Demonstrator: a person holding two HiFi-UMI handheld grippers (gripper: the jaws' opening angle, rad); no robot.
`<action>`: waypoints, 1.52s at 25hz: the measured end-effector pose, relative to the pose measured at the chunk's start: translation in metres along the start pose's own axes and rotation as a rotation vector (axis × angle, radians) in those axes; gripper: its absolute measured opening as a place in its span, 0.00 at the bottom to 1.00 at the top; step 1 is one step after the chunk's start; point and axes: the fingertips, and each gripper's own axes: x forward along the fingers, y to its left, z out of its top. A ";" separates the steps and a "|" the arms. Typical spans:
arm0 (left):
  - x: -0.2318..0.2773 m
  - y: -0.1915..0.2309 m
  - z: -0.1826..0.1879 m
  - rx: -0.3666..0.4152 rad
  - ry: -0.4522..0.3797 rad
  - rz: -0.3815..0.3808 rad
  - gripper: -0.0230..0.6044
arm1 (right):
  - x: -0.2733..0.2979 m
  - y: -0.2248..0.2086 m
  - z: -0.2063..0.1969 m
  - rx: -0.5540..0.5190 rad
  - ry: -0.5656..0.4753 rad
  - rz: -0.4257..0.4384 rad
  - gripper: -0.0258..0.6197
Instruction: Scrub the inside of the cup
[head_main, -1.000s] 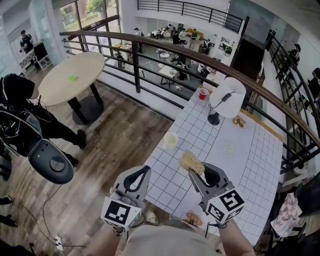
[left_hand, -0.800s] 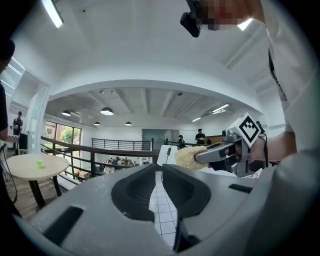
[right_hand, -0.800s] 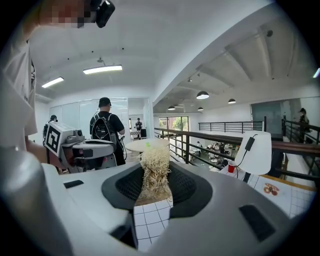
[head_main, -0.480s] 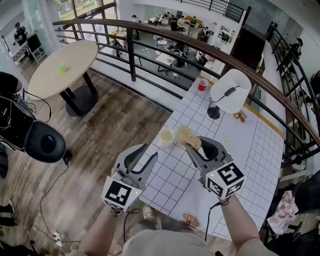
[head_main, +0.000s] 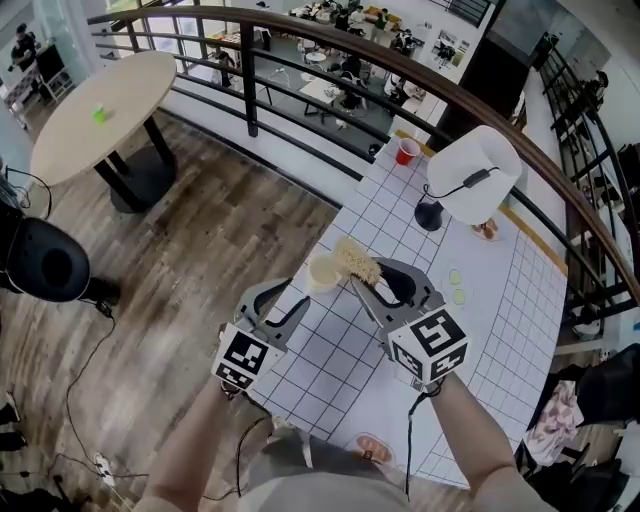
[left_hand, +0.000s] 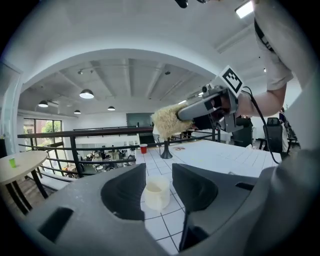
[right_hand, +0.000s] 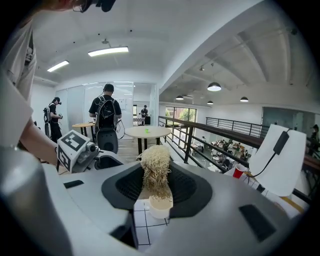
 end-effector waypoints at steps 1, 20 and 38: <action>0.008 -0.001 -0.012 0.002 0.020 -0.010 0.28 | 0.006 -0.003 -0.006 0.001 0.012 0.002 0.24; 0.080 -0.001 -0.119 -0.107 0.148 0.007 0.13 | 0.077 -0.020 -0.113 0.038 0.217 0.075 0.24; 0.074 -0.002 -0.122 -0.163 0.129 0.012 0.12 | 0.128 -0.002 -0.148 -0.432 0.755 0.310 0.24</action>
